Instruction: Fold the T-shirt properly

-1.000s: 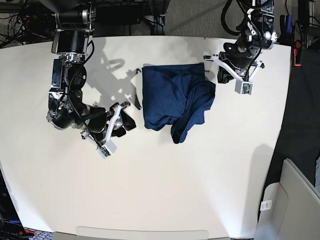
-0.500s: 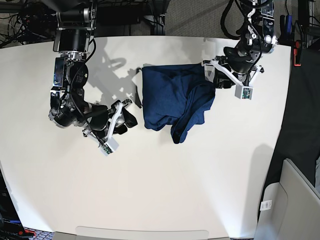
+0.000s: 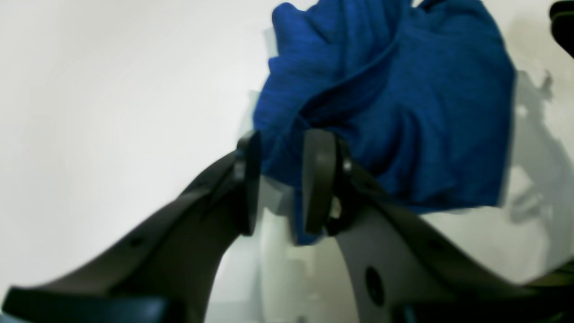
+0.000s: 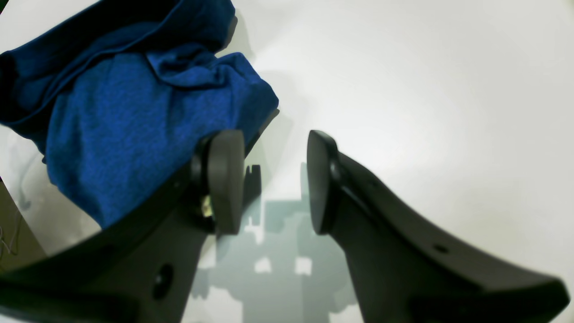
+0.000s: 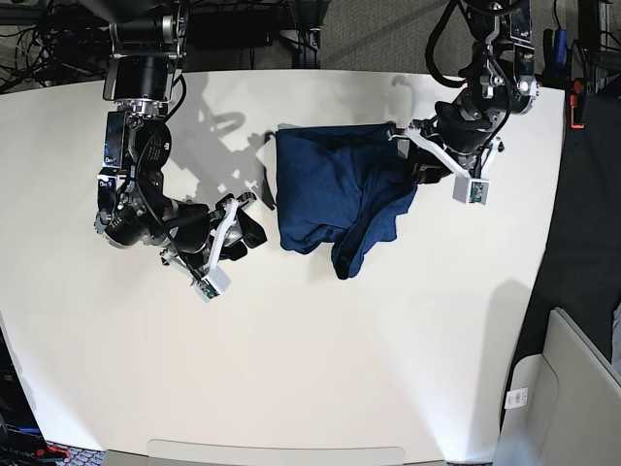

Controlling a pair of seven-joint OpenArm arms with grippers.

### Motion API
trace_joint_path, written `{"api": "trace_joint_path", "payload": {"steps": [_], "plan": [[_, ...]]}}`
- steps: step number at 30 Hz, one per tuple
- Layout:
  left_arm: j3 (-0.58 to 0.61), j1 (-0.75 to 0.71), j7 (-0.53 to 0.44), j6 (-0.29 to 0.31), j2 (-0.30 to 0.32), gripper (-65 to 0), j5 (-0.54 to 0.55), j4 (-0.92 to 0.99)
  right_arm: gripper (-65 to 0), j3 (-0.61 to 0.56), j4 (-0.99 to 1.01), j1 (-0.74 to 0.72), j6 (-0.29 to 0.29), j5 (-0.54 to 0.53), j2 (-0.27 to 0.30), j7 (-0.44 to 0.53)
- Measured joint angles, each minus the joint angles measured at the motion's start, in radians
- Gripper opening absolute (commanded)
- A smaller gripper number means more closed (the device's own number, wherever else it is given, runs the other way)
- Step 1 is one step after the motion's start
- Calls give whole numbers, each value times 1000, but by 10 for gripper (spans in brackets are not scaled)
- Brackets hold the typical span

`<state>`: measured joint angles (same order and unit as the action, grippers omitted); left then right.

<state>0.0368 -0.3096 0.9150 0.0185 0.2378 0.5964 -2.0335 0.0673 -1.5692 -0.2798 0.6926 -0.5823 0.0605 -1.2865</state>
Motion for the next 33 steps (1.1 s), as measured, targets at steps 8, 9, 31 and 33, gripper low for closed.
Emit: {"api": "trace_joint_path", "payload": {"steps": [8,9,31,33], "plan": [[0,0,0,0,0,-491,82,0,-412,0,0,0,0,0,0,0],[0,0,0,0,0,-491,82,0,-412,0,0,0,0,0,0,0],[62,40,3,-1,0,-564,84,158,-412,0,0,0,0,-1,-3,0],[63,46,-1,0,1,-637,84,159,-412,0,0,0,0,0,-5,0]]}}
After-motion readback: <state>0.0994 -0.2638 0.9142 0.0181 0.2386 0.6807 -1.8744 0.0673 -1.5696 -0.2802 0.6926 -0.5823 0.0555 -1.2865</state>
